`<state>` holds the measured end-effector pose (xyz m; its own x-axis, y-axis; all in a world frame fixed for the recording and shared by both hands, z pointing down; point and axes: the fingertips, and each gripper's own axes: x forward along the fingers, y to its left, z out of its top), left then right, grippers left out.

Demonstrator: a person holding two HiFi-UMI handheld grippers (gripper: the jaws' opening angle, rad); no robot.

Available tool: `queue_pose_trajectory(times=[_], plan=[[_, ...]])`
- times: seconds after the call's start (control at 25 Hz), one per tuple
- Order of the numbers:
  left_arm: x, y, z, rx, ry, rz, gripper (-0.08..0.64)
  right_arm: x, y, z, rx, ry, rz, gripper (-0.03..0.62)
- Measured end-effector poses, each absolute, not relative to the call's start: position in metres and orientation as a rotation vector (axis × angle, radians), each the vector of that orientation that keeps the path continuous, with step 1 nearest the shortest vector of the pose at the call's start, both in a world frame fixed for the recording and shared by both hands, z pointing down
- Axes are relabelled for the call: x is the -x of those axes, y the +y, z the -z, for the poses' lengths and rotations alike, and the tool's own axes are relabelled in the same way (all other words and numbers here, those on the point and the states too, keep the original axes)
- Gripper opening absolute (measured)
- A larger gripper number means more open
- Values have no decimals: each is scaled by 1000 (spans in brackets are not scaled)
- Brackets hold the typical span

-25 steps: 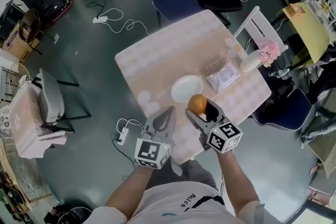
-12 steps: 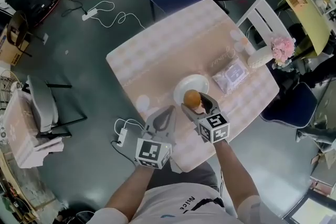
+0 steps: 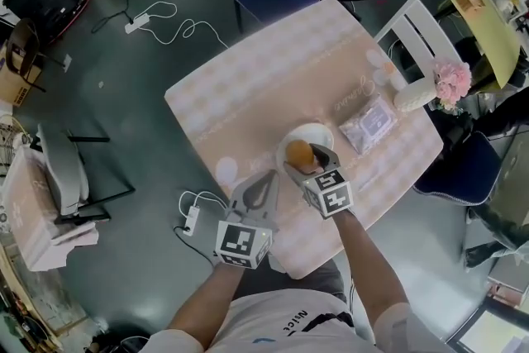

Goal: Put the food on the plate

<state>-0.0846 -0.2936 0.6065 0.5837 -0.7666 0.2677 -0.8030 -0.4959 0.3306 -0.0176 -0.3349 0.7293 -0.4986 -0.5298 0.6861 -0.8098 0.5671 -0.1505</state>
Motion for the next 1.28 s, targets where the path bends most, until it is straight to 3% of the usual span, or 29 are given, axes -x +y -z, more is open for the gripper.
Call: queue_pose_trajectory(times=[0.56,1.04,1.12,1.2,1.28], plan=[[94,-293,-586,-2371,-1277,-134,6,23,-336,-719,-1005,-2182,-673,331],[76,-265,-539,-2370,-1317,-135,6,11,-301,-615,-1076,-2399,-686,325],[71,-260,-529,-2372,-1320,-129,6,6,-295,-590,-1113,-2451,-669,288],[64,-251,-517,-2376,-1316,-126,6,-1,-288,-567,-1162,-2497,-666,174],[57,-240,-504,-2382,-1311,-126,6,-7,-278,-545,-1192,-2541,-677,135]])
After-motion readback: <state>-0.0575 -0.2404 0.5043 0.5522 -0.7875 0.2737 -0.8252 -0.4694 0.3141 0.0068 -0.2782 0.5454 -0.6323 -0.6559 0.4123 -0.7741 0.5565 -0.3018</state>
